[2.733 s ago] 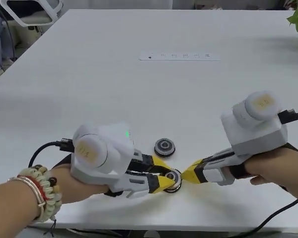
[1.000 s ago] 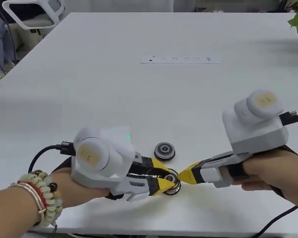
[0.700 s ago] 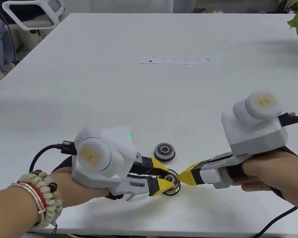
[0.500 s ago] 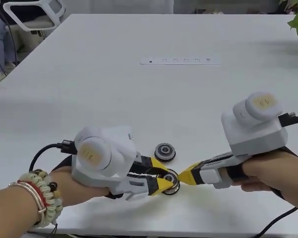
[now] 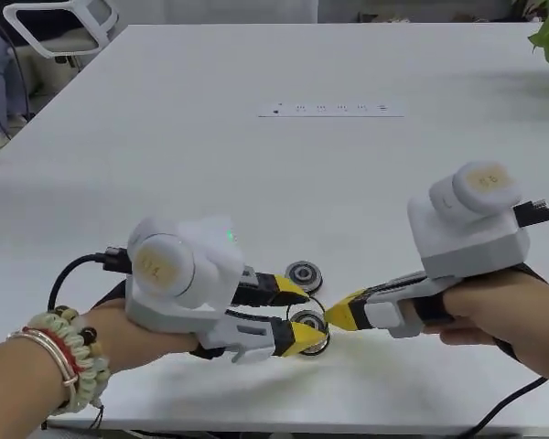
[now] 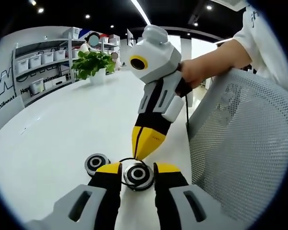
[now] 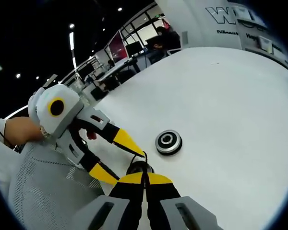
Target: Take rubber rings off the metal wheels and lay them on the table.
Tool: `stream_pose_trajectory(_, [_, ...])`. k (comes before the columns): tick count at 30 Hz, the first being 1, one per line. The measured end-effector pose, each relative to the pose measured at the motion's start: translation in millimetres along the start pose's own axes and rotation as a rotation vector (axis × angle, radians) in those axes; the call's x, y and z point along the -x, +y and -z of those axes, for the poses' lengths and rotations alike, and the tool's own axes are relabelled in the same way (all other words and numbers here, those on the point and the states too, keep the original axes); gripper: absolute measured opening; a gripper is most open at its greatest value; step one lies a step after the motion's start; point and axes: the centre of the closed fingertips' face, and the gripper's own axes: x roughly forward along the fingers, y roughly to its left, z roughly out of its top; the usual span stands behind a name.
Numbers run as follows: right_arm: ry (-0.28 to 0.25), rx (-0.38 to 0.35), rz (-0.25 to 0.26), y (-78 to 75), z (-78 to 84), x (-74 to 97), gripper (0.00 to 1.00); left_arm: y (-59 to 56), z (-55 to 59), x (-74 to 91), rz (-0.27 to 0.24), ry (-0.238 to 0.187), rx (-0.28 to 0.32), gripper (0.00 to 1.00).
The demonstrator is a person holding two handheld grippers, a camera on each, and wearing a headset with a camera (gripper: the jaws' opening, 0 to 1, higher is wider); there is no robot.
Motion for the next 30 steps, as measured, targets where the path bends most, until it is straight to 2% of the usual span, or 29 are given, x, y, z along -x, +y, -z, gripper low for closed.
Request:
stream_pose_trajectory(5, [-0.013, -0.003, 0.013, -0.6, -3.2, 3.3, 0.00, -6.4, -7.4, 1.9, 0.022, -0.006, -0.017, 0.32])
stream_pose_trajectory(8, [-0.023, 0.005, 0.028, -1.8, -6.9, 6.7, 0.00, -10.5, -14.2, 3.4, 0.043, -0.023, -0.008, 0.45])
stream_pose_trajectory(13, [-0.058, -0.002, 0.039, -3.8, -14.7, 13.5, 0.00, -11.9, -28.0, 11.3, 0.050, -0.037, -0.024, 0.55])
stream_pose_trajectory(16, [-0.074, -0.009, 0.049, -5.9, -18.2, 17.5, 0.00, -13.9, -37.4, 19.5, 0.061, -0.037, -0.035, 0.63])
stream_pose_trajectory(20, [-0.077, 0.003, 0.070, -8.1, -19.8, 20.5, 0.00, -16.0, -43.1, 28.9, 0.064, -0.021, -0.061, 0.67])
stream_pose_trajectory(23, [-0.065, 0.026, 0.081, -8.0, -18.8, 21.7, 0.00, -18.8, -46.8, 38.0, 0.065, -0.022, -0.064, 0.77])
stream_pose_trajectory(30, [-0.039, 0.085, 0.093, -5.1, -17.4, 22.0, 0.00, -15.7, -51.5, 68.5, 0.017, -0.034, -0.041, 0.85])
